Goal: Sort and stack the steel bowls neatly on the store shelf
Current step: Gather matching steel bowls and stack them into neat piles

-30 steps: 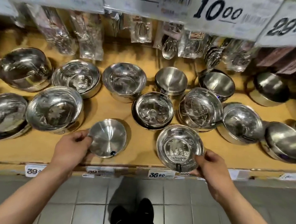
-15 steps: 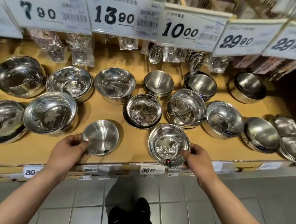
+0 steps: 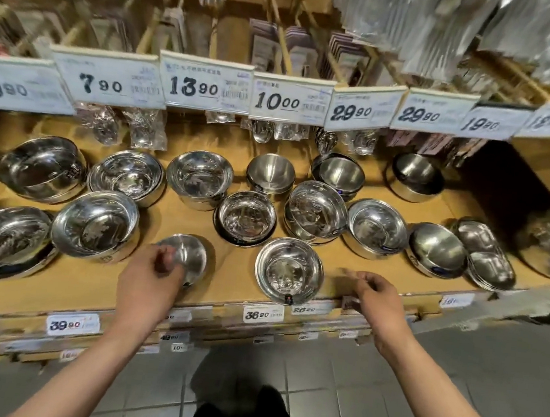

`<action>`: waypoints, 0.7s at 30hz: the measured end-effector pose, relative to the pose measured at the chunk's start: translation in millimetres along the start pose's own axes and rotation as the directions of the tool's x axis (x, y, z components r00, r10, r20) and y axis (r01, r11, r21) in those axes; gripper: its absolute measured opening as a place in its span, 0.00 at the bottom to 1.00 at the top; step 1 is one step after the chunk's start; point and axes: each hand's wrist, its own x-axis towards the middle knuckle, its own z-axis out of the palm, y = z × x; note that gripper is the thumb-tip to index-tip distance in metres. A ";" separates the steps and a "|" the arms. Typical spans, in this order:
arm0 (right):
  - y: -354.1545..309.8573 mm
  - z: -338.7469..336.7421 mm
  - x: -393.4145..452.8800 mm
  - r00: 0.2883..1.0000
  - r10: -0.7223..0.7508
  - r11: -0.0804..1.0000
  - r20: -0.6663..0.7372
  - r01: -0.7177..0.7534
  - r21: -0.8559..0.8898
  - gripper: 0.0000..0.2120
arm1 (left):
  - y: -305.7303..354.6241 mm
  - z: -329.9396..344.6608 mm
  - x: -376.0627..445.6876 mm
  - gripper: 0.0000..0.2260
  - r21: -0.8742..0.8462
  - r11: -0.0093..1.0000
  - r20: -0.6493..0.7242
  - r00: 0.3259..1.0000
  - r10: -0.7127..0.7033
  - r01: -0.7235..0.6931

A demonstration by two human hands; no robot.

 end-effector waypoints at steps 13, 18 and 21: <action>-7.2 -83.1 40.2 0.999 -0.035 0.999 0.030 0.035 -0.025 0.14 | 61.1 81.5 -31.8 0.05 -0.022 0.995 0.255 0.963 -0.089 0.098; -13.3 -116.2 82.5 0.993 -0.076 0.995 0.094 0.082 -0.058 0.13 | 91.5 121.3 -40.3 0.03 -0.036 0.989 0.192 0.972 -0.137 0.147; -24.7 -126.9 110.8 0.983 -0.149 0.975 0.112 0.165 -0.149 0.06 | 101.8 140.1 -43.4 0.03 -0.087 0.977 0.159 0.971 -0.178 0.193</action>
